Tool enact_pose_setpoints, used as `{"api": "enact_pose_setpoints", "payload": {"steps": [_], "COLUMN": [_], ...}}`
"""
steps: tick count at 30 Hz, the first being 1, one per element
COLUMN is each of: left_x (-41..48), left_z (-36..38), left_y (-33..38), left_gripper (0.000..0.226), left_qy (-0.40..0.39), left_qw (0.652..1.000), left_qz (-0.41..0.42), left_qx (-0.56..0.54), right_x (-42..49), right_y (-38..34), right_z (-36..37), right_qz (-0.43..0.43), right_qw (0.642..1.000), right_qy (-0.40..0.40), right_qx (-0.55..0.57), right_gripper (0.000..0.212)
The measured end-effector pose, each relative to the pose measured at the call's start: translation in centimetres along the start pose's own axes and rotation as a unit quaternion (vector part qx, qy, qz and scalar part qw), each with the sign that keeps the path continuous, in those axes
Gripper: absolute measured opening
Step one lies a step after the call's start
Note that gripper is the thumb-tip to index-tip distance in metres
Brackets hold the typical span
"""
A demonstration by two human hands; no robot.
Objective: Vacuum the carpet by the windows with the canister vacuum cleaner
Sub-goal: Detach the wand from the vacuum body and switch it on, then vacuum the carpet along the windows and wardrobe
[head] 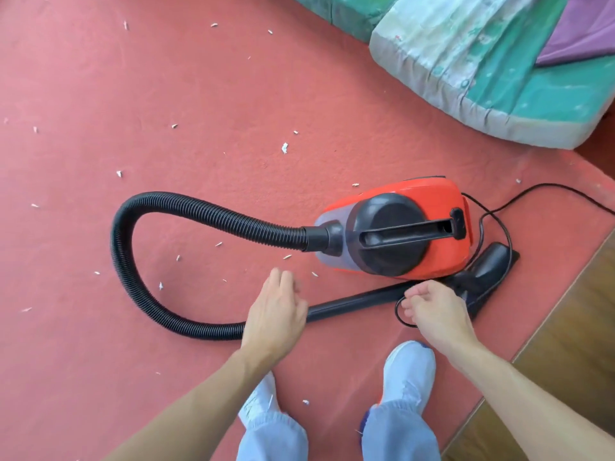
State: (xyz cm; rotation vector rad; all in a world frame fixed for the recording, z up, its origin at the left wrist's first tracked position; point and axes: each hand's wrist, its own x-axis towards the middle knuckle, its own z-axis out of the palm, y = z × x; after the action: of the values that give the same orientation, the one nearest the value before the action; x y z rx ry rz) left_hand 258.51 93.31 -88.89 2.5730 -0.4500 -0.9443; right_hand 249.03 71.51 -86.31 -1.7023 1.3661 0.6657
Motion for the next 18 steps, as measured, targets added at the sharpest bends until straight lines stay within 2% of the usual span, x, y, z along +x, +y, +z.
{"api": "enact_pose_setpoints", "payload": {"steps": [2,4,6,10,12,15,18], "left_x": [-1.1,-1.6,-1.4,-0.9,-0.4,-0.1,-0.3], "left_z": [0.7,1.4,2.4,6.0,7.9,10.2,11.7], "left_y": [-4.2,-8.5,-11.9,-16.4,-17.6,-18.4,-18.6], "left_gripper": [0.010,0.011,0.017,0.047,0.048,0.038,0.038], "left_qy": [-0.077,-0.121,-0.152,-0.219,-0.225,-0.176,-0.140], "left_qw": [0.994,0.986,0.977,0.954,0.946,0.942,0.938], "left_qz": [-0.070,-0.099,-0.108,-0.102,-0.087,-0.069,-0.061], "left_qx": [0.015,0.057,0.103,0.178,0.217,0.278,0.312], "right_x": [-0.2,-0.1,0.2,0.9,1.4,1.6,1.4], "right_y": [0.9,1.9,2.5,3.3,3.7,4.6,5.5], "right_z": [2.1,5.2,8.1,13.3,15.7,18.3,19.7], "right_qz": [0.013,0.009,0.013,0.050,0.056,0.061,0.078], "right_qw": [0.999,0.997,0.995,0.987,0.984,0.982,0.978], "right_qy": [-0.039,-0.070,-0.097,-0.097,-0.103,-0.123,-0.139], "right_qx": [0.000,-0.011,0.002,0.117,0.138,0.130,0.137], "right_gripper": [0.019,0.020,0.019,0.018,0.018,0.020,0.019]}}
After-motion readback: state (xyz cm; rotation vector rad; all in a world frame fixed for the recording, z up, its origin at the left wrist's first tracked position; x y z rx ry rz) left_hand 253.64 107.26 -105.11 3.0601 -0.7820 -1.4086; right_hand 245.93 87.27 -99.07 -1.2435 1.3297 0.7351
